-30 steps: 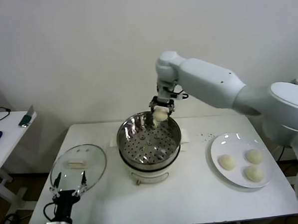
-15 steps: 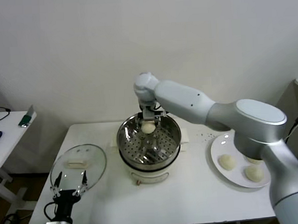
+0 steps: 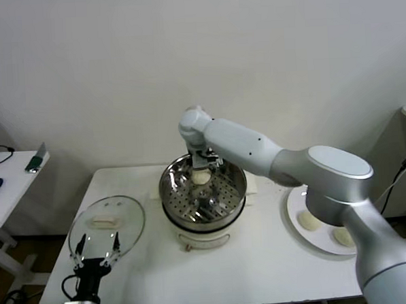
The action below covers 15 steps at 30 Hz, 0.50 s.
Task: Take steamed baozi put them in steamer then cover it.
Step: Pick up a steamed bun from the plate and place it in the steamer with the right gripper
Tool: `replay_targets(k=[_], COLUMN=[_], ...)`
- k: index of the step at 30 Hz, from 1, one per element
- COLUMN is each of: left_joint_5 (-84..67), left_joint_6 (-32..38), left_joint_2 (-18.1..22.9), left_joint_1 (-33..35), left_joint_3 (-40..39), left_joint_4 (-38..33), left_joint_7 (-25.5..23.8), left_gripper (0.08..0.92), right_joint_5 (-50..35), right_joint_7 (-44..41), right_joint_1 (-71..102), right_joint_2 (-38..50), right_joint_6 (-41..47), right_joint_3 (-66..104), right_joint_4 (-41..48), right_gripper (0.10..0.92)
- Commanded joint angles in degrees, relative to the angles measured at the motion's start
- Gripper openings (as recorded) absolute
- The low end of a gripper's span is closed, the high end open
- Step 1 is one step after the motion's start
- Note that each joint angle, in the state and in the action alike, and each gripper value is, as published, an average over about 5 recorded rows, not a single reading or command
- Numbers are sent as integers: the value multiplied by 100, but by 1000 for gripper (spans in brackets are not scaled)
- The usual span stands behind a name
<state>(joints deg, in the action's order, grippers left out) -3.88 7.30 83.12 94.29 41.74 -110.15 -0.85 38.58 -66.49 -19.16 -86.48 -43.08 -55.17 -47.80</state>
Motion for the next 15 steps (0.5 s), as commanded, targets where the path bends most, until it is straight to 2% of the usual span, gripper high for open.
replay_targets(k=[1,5,8,10,13,15], left_joint_5=[10,25,27,28,32,35], left_joint_6=[37,37,14,-5,3,43], left_joint_2=[-19,-29,-30,-28,-29,-36], left_joint_1=[38,74,81,75,53,35], left_joint_3=[-15,-24,-28,-33,-50,-67], left_joint_4=[23,-17,-80,-122,-161,-169], left_joint_7=[-14,-17,-18,-19,-48,-83], left_gripper=[823,823,823,823,823,823], right_joint_5=[-437,-1494,-2551,-3540,-5236,-5947], right_joint_7=[-155,-25,500,871,1175,1246], right_joint_1=[-430,-889,-1505,-1948,-2335,-2401], right_joint_2=[530,1296,2203,2812,3643,4161], right_joint_6=[162,600,1463,2422,4337,5456], right_joint_3=[122,-170,-1011,-1742,-2454,-2634], right_joint_4=[-807,-1453,-1984,-2287,-2745,-3038], right_gripper=[823,823,823,823,823,823])
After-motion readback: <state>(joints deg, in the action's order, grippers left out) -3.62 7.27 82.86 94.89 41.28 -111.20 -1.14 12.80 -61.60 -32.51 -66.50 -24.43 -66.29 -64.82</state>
